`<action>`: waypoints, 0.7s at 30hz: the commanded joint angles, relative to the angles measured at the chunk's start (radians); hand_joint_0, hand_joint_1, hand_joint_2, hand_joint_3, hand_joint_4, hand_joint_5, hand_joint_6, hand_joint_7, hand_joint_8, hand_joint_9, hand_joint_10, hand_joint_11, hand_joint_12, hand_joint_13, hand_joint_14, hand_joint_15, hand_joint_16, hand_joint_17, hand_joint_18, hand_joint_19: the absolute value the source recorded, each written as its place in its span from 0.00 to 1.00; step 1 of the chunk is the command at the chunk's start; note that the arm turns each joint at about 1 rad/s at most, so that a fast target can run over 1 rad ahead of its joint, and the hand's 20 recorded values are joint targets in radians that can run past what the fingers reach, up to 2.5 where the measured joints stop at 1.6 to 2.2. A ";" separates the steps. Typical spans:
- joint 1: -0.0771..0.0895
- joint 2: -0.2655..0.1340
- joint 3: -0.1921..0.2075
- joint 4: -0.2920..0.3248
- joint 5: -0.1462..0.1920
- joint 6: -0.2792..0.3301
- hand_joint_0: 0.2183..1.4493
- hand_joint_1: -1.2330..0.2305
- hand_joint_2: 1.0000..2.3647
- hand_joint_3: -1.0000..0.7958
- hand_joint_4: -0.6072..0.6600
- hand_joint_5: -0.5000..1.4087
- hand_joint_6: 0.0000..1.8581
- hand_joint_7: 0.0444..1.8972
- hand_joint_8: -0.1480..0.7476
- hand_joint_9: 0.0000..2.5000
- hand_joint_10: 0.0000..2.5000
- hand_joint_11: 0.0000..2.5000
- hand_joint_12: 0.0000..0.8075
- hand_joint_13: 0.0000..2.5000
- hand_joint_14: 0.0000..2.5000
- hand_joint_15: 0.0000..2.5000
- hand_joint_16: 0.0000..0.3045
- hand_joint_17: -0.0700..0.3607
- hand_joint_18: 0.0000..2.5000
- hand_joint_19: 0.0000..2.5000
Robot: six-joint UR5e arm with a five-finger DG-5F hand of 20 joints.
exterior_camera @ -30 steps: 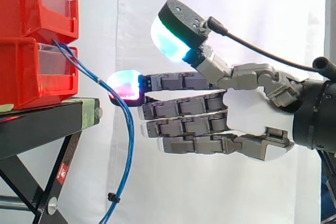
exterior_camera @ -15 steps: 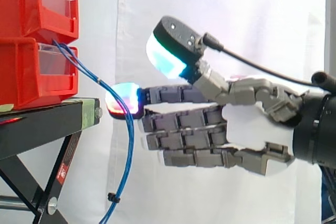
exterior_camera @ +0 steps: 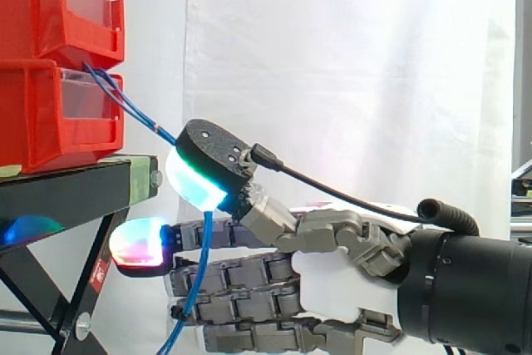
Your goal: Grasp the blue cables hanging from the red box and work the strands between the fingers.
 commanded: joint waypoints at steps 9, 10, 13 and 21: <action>-0.003 -0.001 0.002 0.062 -0.003 -0.064 0.35 0.51 0.00 0.00 0.59 0.08 0.00 0.31 0.43 0.02 0.00 0.00 0.45 0.00 0.00 0.05 0.20 0.48 0.00 0.05; -0.003 0.000 0.002 0.068 -0.004 -0.064 0.35 0.51 0.00 0.00 0.59 0.08 0.00 0.31 0.43 0.02 0.00 0.00 0.45 0.00 0.00 0.05 0.20 0.48 0.00 0.05; -0.003 0.000 0.002 0.078 -0.006 -0.059 0.35 0.51 0.00 0.00 0.60 0.08 0.00 0.32 0.43 0.02 0.00 0.00 0.45 0.00 0.00 0.05 0.20 0.48 0.00 0.05; -0.003 0.000 0.002 0.090 -0.067 -0.044 0.35 0.51 0.00 0.00 0.60 0.08 0.00 0.32 0.45 0.03 0.00 0.00 0.45 0.00 0.00 0.06 0.20 0.48 0.00 0.06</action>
